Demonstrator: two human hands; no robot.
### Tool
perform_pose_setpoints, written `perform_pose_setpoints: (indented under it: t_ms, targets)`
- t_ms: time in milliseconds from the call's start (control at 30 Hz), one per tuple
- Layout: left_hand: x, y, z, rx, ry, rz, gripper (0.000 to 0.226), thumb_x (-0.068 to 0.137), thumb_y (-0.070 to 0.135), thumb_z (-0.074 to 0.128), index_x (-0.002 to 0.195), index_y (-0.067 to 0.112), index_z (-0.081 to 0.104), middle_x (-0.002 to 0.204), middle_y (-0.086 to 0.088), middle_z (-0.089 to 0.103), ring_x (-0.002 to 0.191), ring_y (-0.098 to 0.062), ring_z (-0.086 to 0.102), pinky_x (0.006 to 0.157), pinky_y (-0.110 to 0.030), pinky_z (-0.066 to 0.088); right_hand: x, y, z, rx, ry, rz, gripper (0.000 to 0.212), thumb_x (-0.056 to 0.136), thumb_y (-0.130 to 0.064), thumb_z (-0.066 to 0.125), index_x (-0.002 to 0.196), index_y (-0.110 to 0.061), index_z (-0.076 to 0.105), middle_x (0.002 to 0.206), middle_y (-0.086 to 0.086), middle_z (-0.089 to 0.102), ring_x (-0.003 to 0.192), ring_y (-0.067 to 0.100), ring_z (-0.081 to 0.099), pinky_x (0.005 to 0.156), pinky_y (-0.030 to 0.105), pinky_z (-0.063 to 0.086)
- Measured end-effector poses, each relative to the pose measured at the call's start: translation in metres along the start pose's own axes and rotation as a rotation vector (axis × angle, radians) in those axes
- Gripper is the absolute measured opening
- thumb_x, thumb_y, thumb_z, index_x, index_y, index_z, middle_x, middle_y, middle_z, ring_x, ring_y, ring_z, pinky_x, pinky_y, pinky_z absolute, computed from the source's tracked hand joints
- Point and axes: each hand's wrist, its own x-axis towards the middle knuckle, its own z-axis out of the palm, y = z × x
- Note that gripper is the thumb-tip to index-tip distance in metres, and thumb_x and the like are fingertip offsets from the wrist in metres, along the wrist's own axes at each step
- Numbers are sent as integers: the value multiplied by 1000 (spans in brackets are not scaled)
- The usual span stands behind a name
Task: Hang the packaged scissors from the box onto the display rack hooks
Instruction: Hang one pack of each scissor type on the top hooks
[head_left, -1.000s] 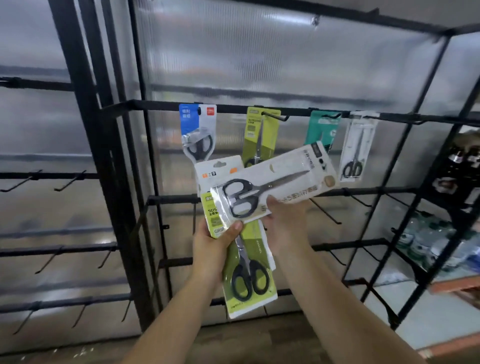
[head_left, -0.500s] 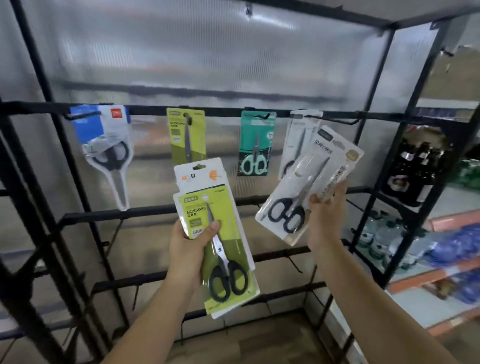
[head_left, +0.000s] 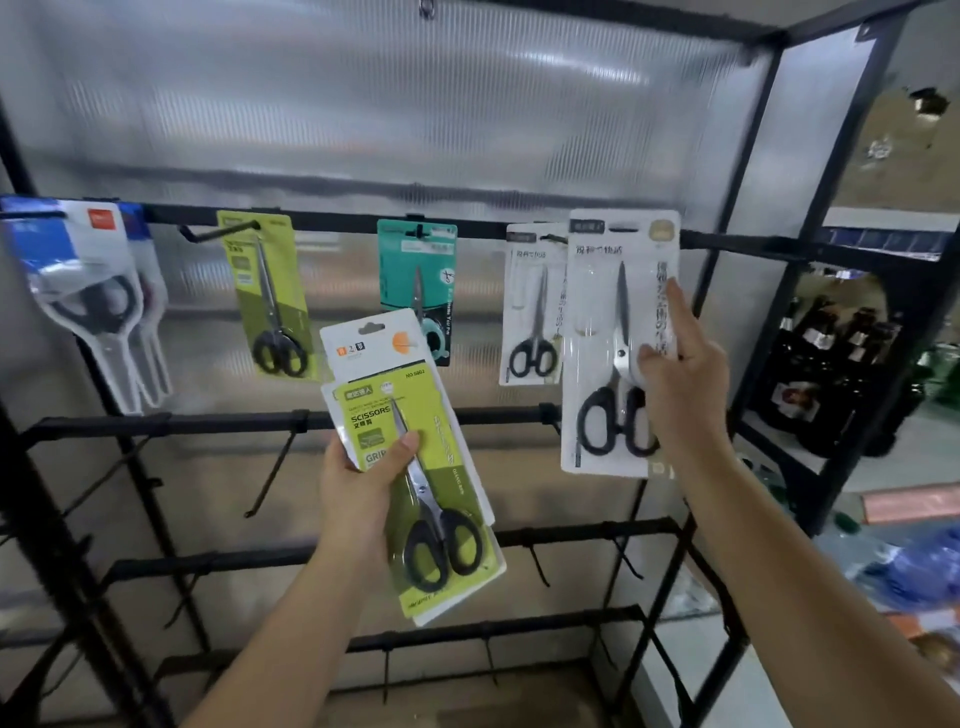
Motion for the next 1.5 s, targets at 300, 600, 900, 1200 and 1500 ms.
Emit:
perform_pose_setpoints:
  t_ms: [300, 600, 900, 1200, 1500]
  targets:
    - [-13, -5, 17, 12, 58, 33, 30, 76, 13, 76, 102, 18, 61, 87, 2, 75, 77, -20, 73, 62, -35, 56, 7, 12, -20, -62, -122, -3, 65, 91, 2, 45, 140, -38, 29, 143, -12, 36, 41, 4, 40, 37, 8, 35]
    - [-19, 10, 20, 6, 87, 91, 26, 77, 10, 74, 99, 16, 62, 85, 4, 75, 72, -17, 73, 48, -27, 54, 15, 23, -17, -148, -175, 23, 68, 89, 1, 47, 142, -38, 28, 144, 0, 42, 36, -2, 42, 36, 7, 33]
    - [-31, 24, 27, -4, 53, 114, 28, 76, 8, 74, 101, 14, 62, 88, 1, 75, 78, -21, 73, 53, -31, 57, 62, 17, 26, -542, -367, 63, 73, 85, -5, 49, 148, -30, 21, 142, 6, 43, 93, 24, 60, 75, 36, 53]
    - [-31, 31, 16, -98, 71, 113, 22, 78, 8, 73, 96, 15, 63, 85, 0, 75, 77, -23, 73, 64, -37, 58, -65, -1, 28, -141, -910, 177, 52, 56, -62, 74, 95, -37, 49, 95, -5, 59, 86, 8, 57, 64, 24, 46]
    - [-30, 28, 14, -177, 69, -22, 23, 78, 16, 74, 98, 17, 63, 82, 0, 75, 71, -19, 73, 56, -31, 55, -99, 20, 43, -36, -674, 301, 33, 75, -7, 74, 85, -32, 55, 90, -6, 56, 80, 7, 56, 62, 19, 43]
